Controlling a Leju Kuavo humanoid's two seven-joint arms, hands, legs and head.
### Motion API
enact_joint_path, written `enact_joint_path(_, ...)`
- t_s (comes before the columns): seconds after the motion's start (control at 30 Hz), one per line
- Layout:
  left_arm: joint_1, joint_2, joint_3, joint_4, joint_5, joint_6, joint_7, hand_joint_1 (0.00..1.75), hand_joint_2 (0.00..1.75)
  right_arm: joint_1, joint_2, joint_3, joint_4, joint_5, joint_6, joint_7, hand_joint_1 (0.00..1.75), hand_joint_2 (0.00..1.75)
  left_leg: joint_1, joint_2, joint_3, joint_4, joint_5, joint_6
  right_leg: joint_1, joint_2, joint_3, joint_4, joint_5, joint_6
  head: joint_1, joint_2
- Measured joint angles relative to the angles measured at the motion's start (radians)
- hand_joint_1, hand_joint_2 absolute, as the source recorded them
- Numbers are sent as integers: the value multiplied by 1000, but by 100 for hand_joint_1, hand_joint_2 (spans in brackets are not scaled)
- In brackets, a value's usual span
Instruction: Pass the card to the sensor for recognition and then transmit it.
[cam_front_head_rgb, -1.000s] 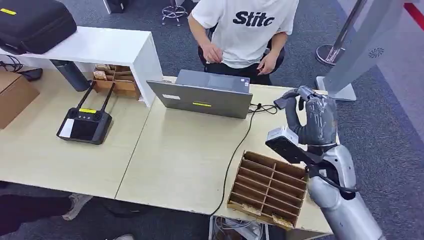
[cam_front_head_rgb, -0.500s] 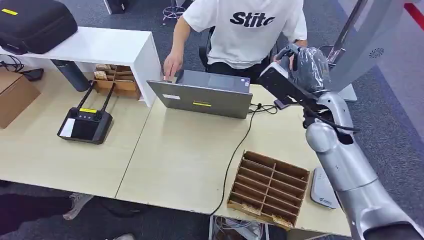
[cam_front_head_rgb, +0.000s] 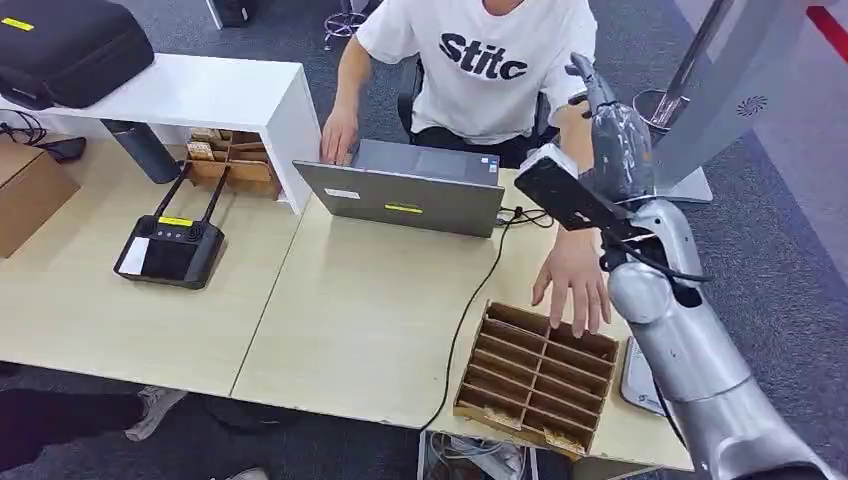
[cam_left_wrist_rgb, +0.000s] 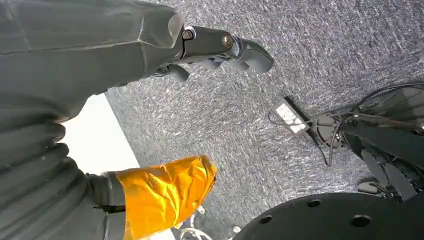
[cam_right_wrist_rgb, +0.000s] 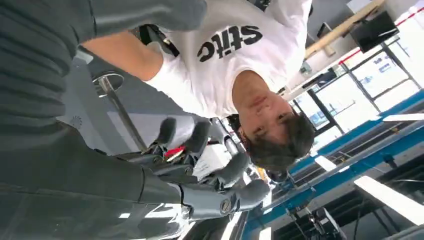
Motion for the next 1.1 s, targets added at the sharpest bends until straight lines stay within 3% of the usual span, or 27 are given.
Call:
enact_joint_path(0.7, -3, -8, 9, 0, -2, -2, -10, 0, 175, 110, -44, -6, -193, -24, -22, -45, 0, 175, 0, 0, 0, 0, 0, 0, 0, 0, 0, 0, 0, 0, 0, 0)
enact_joint_path(1.1, 14, -8, 38, 0, 20, 0, -15, 0, 175, 296, -114, -95, -293, -20, -107, -100, 0, 175, 0, 0, 0, 0, -2, 2, 0, 0, 0, -1, -1, 1, 0, 0)
